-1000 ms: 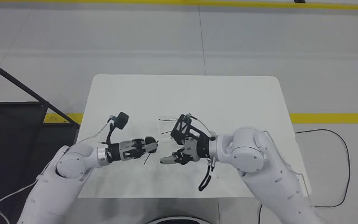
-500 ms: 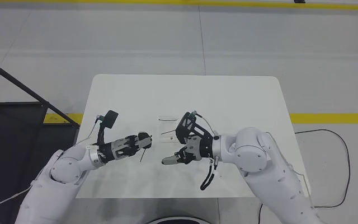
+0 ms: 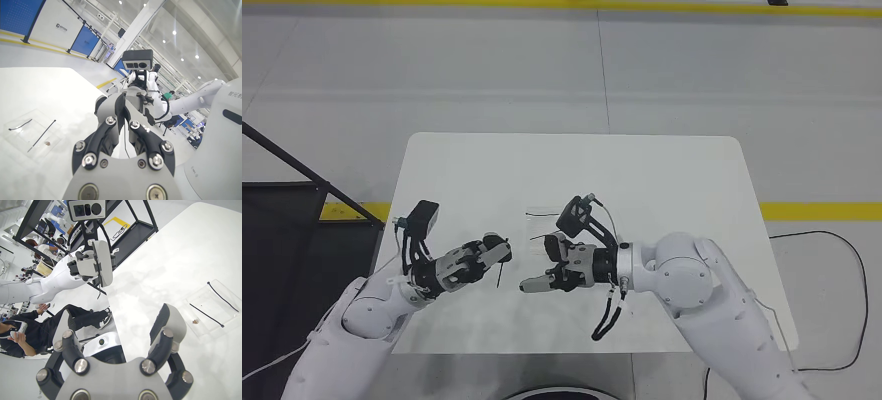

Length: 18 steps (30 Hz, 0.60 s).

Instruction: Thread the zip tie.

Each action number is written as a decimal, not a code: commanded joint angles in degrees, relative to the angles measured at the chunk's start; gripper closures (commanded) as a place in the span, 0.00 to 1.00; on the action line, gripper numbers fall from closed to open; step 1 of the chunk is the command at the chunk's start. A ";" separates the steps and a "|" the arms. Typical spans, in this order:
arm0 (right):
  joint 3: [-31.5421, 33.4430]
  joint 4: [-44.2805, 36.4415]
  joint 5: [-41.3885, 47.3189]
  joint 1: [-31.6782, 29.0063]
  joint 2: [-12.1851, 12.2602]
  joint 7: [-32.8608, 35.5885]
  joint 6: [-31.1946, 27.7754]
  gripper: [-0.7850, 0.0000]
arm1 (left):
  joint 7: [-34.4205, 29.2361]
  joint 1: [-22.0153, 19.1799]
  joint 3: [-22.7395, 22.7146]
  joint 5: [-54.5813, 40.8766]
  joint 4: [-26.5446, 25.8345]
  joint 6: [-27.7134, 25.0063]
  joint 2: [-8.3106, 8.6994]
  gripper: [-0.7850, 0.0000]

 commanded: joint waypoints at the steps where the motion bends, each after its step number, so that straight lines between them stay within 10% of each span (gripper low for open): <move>1: 0.00 0.00 -0.01 0.00 0.00 0.00 0.00 0.00 | -0.08 0.00 0.00 -0.05 -0.03 0.13 0.01 1.00; 18: -2.31 0.64 2.26 0.21 -0.41 -1.91 -0.91 0.00 | 12.41 0.40 0.65 7.50 -0.48 1.24 -1.52 1.00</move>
